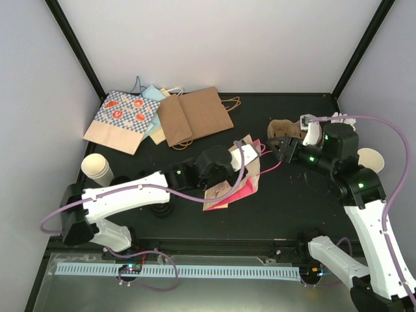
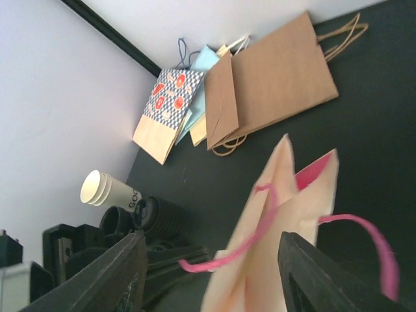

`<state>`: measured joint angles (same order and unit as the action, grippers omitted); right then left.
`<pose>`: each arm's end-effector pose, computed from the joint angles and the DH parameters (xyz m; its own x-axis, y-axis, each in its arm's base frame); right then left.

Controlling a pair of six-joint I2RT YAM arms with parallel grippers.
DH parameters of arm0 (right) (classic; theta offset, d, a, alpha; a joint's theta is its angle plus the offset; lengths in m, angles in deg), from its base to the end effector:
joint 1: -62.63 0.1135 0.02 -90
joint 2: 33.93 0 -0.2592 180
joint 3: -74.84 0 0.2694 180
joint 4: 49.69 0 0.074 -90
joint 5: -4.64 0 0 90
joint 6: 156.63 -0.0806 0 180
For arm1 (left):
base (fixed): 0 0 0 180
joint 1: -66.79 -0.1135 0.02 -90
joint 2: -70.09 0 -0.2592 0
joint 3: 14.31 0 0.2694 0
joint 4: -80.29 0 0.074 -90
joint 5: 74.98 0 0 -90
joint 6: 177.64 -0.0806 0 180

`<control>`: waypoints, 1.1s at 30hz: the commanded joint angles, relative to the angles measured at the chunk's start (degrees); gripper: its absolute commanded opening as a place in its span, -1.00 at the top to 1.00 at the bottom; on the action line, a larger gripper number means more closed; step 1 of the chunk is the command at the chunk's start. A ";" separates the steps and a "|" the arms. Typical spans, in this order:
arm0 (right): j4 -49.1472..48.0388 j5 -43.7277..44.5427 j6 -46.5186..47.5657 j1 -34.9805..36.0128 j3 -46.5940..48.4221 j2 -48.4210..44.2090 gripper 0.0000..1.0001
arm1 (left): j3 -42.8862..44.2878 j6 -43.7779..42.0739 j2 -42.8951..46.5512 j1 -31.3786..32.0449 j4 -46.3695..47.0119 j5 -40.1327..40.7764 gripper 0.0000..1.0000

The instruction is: Pack the takeout coffee

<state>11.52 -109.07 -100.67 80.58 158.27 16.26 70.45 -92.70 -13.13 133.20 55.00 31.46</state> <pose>0.1897 0.0955 0.3910 -0.7168 0.3065 -0.6263 -0.2640 0.7120 0.6507 0.1799 -0.3549 0.3172 -0.0922 0.4224 -0.9017 0.7865 0.5862 0.1943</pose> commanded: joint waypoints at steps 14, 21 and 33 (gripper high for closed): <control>1.70 8.94 7.62 0.33 -2.75 -5.33 -0.21 | -10.06 6.36 18.32 0.05 2.56 -2.48 0.97; -0.13 7.57 10.95 0.34 -0.72 -6.65 -0.32 | -10.90 7.75 22.07 0.03 2.47 -3.13 0.97; -1.36 16.32 5.85 0.33 -6.14 -10.68 -0.38 | -4.74 14.01 24.58 -1.39 -2.65 3.69 0.94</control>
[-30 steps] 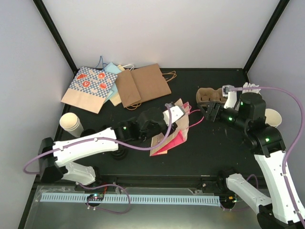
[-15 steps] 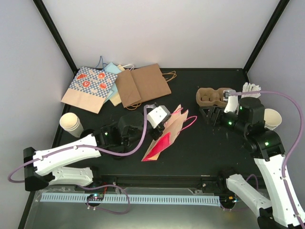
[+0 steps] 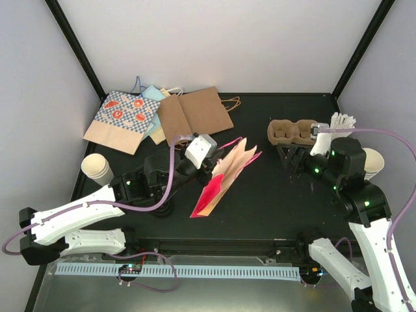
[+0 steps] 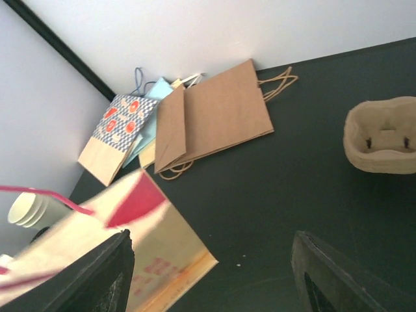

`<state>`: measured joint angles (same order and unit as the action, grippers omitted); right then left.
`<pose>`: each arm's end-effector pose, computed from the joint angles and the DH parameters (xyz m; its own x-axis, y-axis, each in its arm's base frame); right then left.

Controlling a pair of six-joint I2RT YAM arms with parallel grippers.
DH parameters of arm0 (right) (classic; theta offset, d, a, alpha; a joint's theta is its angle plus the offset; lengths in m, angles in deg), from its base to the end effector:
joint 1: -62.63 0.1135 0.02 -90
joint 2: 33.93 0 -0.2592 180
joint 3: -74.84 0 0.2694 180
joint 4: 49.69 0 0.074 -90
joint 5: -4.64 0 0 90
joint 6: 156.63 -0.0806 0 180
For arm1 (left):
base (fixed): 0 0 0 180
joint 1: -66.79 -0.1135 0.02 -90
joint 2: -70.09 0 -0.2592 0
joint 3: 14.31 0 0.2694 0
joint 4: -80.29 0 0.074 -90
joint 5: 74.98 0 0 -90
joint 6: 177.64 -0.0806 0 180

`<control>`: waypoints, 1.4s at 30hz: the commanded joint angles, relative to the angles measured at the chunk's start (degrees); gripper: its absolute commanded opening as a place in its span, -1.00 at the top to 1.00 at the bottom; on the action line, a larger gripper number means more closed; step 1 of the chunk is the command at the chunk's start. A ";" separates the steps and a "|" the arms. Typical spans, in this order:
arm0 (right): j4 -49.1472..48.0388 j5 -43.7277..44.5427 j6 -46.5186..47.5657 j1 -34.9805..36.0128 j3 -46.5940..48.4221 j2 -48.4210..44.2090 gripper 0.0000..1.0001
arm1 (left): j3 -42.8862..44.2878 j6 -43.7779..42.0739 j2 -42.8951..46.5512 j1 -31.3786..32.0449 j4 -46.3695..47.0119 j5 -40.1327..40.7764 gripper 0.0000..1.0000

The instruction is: Pack the takeout coffee

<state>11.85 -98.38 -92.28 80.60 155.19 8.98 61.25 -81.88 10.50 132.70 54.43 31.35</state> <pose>0.1687 0.0738 0.3915 -0.5649 0.2601 -0.7831 -0.2792 0.8328 0.4781 0.1419 -0.2618 0.3852 -0.1463 0.0913 -0.9850 0.7521 0.6571 -0.0508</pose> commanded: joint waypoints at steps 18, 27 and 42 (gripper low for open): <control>-28.25 -21.95 -26.00 0.78 -35.69 -3.97 -0.37 | 5.59 3.03 -0.63 -1.65 5.76 4.64 0.95; -40.58 -22.51 -30.98 8.07 -40.46 4.10 -0.36 | 6.45 1.98 -2.91 -1.66 6.83 3.54 0.95; -50.56 -20.97 -39.00 14.49 -41.87 9.69 -0.10 | 6.48 1.97 -4.07 -1.66 8.07 2.96 0.95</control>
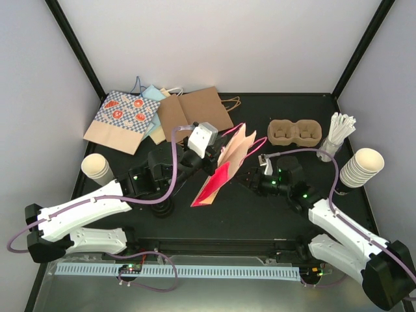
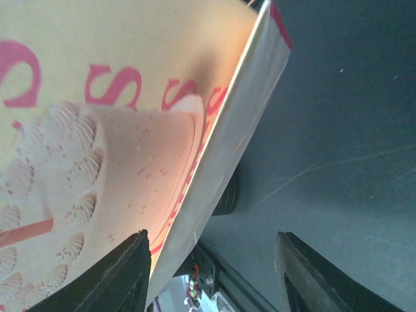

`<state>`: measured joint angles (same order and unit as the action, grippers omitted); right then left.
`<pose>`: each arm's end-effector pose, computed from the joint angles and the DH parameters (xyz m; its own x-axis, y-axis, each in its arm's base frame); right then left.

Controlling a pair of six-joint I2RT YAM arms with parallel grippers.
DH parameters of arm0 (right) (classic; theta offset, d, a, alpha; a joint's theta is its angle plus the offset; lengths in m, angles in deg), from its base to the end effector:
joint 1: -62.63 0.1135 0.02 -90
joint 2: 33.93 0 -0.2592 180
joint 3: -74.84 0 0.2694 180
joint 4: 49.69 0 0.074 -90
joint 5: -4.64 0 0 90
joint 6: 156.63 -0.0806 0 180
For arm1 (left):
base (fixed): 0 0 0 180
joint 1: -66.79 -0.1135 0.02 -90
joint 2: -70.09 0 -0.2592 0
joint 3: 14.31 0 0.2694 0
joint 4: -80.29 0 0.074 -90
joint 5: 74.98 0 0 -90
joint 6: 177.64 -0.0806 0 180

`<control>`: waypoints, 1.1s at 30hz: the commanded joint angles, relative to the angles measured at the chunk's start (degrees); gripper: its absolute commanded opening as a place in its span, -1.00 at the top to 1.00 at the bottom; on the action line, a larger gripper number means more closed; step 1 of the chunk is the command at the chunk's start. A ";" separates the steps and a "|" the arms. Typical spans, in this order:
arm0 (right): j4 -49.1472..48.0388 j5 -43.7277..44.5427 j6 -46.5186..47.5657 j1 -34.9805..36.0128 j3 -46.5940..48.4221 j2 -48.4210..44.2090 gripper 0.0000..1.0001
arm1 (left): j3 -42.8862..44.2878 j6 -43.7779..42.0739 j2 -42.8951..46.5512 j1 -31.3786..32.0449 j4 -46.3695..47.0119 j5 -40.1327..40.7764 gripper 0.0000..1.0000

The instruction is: Pack the takeout coffee

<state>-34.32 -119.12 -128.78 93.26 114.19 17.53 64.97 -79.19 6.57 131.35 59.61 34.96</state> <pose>0.1897 0.1644 0.1947 -0.9351 0.3006 -0.1877 -0.0450 0.4247 0.9042 0.1592 -0.2708 0.4058 -0.1397 -0.0278 -0.9898 0.6899 0.7143 -0.1175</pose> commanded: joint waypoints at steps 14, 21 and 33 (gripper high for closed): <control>-9.41 0.49 -4.27 4.11 0.69 6.17 0.11 | 3.18 -0.18 -1.41 -0.32 4.23 -1.92 0.96; -9.27 0.28 -3.99 4.11 -0.05 6.74 0.45 | 3.96 -0.08 -2.21 -0.31 4.89 -2.85 0.97; -4.45 1.55 -1.93 4.11 -0.28 4.83 0.96 | 6.79 3.50 -1.89 -2.13 -2.09 4.62 0.95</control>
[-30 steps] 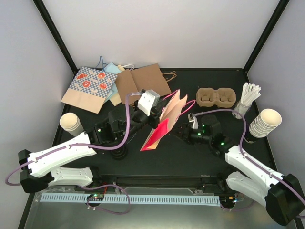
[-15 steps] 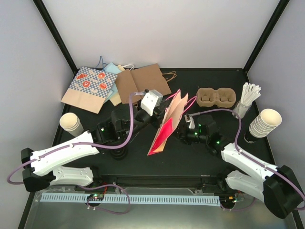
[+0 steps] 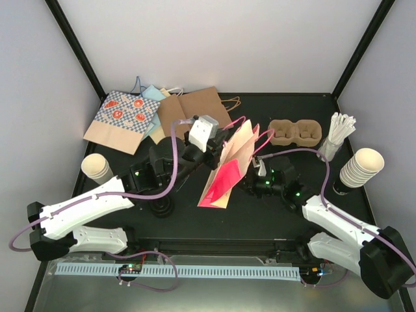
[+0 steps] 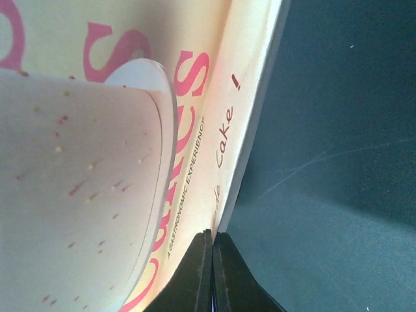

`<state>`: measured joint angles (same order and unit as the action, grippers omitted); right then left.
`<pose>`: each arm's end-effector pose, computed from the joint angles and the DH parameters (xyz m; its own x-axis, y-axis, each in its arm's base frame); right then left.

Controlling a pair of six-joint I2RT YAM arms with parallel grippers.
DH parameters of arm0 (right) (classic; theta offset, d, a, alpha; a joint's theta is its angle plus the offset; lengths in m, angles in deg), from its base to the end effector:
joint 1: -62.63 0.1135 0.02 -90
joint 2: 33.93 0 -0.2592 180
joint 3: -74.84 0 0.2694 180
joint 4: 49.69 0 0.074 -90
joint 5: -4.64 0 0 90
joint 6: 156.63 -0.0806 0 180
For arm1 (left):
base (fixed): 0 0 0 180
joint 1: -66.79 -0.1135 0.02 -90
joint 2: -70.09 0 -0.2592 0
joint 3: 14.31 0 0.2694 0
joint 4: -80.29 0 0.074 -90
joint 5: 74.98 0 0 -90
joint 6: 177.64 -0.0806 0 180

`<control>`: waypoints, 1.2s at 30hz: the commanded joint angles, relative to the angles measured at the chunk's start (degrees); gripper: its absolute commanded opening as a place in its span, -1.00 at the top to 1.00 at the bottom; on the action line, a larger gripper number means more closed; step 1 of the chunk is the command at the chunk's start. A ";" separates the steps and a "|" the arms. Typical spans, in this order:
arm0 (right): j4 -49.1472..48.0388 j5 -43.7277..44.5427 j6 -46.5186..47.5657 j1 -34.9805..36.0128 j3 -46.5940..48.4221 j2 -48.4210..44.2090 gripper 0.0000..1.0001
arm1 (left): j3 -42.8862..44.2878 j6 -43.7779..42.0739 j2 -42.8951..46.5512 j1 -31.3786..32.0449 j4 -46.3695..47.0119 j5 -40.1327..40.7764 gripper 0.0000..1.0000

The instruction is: Pack the takeout coffee

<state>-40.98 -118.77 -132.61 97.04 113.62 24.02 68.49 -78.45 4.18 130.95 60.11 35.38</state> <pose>0.1909 0.1846 0.1787 -0.9547 0.2702 -0.1246 -0.0031 0.4097 0.9122 0.1653 -0.2770 0.4198 -0.1353 -0.0642 -0.9887 0.6795 0.7202 -0.1397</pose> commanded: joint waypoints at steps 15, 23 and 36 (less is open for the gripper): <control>9.65 3.51 8.07 0.30 0.54 -8.05 0.98 | -5.37 10.99 14.53 -16.14 -7.85 -3.02 0.95; 12.26 5.73 10.25 0.30 1.48 -9.68 0.97 | -7.26 11.89 19.15 -22.79 -10.86 -4.24 0.95; 15.84 8.51 12.88 0.22 -0.51 -11.66 0.97 | -6.08 11.33 20.47 -30.35 -11.42 -10.43 0.97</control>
<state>-29.46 -113.29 -121.85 97.04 114.32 13.31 60.66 -67.04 23.40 102.69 46.30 26.96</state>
